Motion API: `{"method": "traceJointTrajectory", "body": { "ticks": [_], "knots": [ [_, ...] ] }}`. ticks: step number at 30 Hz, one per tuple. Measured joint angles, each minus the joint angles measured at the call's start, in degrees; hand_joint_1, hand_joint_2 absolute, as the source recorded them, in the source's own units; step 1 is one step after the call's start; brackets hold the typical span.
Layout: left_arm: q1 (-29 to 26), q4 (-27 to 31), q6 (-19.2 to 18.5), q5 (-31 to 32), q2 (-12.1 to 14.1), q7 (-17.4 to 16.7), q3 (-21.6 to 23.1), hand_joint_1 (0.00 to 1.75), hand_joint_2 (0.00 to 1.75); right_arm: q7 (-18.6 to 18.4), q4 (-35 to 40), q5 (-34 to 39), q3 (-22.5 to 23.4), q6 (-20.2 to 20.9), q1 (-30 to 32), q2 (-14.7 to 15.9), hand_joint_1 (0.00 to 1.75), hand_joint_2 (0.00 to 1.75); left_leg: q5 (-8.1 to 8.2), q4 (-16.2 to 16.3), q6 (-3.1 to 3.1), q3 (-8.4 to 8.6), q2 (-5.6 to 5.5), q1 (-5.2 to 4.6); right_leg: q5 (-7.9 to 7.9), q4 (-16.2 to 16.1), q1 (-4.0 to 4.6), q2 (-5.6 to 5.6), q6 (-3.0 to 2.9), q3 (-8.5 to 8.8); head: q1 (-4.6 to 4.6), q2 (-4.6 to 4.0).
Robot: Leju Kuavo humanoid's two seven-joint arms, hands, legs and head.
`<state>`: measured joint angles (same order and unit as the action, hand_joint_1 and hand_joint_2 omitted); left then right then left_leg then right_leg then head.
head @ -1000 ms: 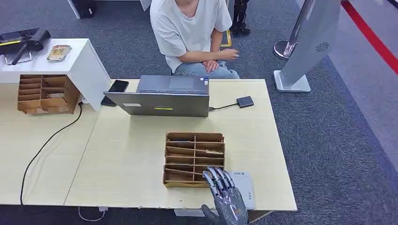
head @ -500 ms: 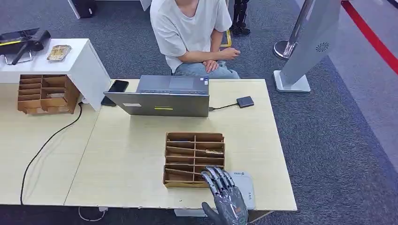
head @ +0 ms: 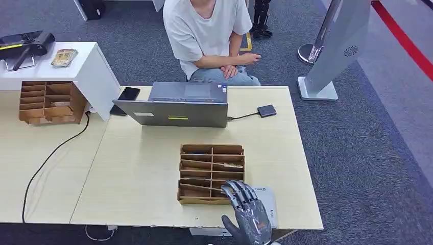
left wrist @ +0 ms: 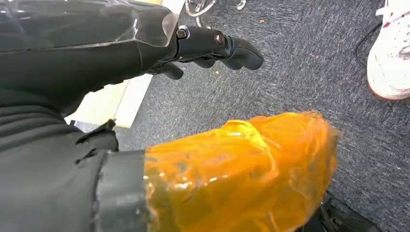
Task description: Pass the card to the sensor for recognition and then transmit it.
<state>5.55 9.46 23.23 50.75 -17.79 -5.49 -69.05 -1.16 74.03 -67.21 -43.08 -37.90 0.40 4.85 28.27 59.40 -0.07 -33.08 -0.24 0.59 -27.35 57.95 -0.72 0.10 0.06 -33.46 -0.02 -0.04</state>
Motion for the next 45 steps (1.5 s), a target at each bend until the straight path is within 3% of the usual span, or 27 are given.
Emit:
{"method": "traceJointTrajectory", "body": {
  "ticks": [28,45],
  "knots": [
    [0.0,0.0,-0.4,0.2,0.0,0.1,0.0,0.0,0.0,0.4,-1.9,0.0,2.2,0.8,-1.1,-0.9,0.56,1.75,0.0,0.0,0.0,0.0,0.0,0.0,0.0,0.0,0.0,0.0,0.0,0.0,0.0,0.0],
    [0.0,0.0,-0.4,0.2,0.0,0.1,0.0,0.0,0.0,1.0,-2.6,-0.2,3.1,1.3,-1.4,-1.8,0.54,1.75,0.0,0.0,0.0,0.0,0.0,0.0,0.0,0.0,0.0,0.0,0.0,0.0,0.0,0.0]
  ]
}}
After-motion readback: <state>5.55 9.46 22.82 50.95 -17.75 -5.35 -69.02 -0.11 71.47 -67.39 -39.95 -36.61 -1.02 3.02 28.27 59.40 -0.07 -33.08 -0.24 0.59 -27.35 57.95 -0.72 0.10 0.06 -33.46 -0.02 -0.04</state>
